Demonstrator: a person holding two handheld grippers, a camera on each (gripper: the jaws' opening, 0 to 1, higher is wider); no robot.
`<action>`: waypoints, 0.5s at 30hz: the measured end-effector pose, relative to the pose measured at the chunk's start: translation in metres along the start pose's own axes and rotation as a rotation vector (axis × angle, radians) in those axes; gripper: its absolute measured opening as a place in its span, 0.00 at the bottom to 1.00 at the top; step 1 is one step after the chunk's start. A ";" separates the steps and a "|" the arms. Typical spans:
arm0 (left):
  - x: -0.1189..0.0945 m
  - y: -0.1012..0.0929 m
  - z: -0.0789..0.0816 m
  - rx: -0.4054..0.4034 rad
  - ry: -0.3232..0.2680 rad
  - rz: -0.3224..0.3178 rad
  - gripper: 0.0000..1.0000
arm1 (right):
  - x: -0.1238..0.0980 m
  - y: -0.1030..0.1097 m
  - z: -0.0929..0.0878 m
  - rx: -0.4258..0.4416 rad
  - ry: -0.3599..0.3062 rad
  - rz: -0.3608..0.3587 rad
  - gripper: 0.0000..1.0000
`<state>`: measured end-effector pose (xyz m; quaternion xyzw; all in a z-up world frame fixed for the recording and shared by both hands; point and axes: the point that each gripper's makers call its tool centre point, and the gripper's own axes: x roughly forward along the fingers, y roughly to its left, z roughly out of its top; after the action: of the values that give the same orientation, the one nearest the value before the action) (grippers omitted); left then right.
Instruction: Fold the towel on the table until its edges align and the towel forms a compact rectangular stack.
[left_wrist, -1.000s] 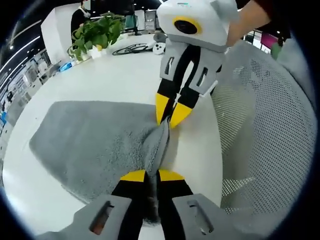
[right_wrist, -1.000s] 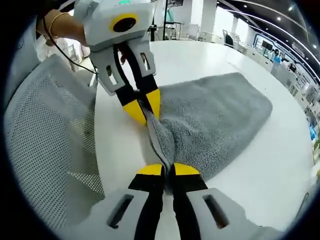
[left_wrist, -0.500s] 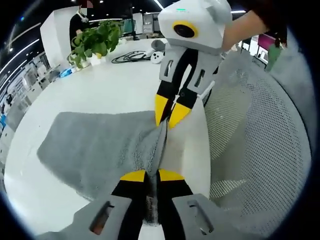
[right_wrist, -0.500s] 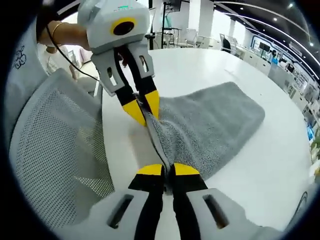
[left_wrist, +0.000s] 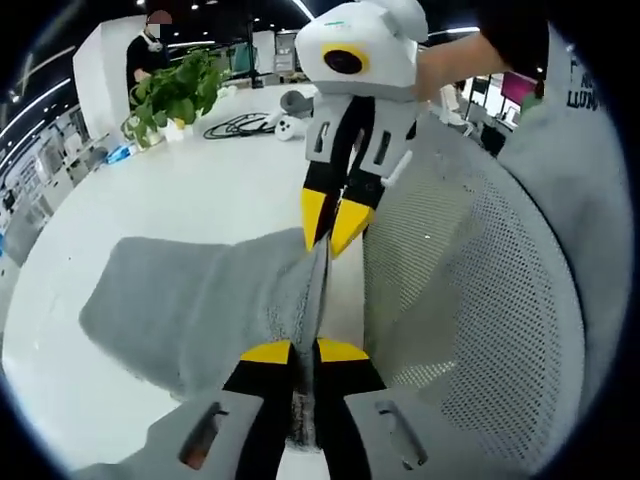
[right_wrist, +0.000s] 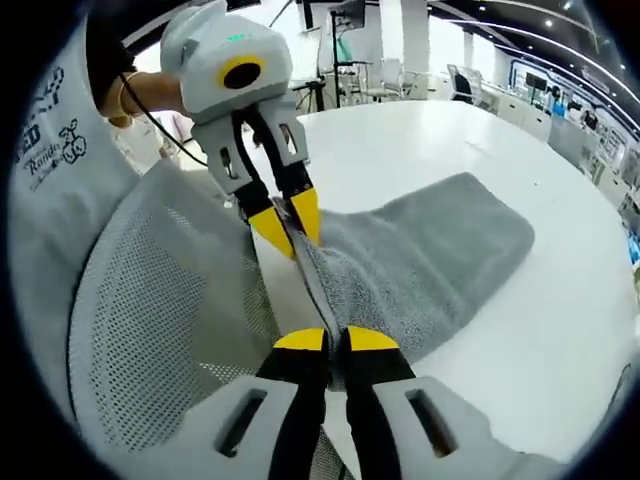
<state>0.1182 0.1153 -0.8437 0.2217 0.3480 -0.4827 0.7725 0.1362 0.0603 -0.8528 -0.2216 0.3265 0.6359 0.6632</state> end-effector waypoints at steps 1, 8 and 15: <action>-0.002 -0.001 0.001 -0.004 -0.004 -0.002 0.07 | -0.003 0.004 0.002 -0.003 -0.001 0.002 0.03; -0.013 -0.009 0.007 -0.022 -0.019 -0.040 0.07 | -0.014 0.021 0.014 -0.131 0.008 -0.012 0.03; -0.028 -0.016 0.013 -0.019 -0.036 -0.067 0.07 | -0.025 0.031 0.025 -0.145 -0.008 0.001 0.03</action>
<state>0.1002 0.1163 -0.8143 0.1939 0.3456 -0.5088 0.7642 0.1102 0.0631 -0.8138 -0.2666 0.2769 0.6590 0.6465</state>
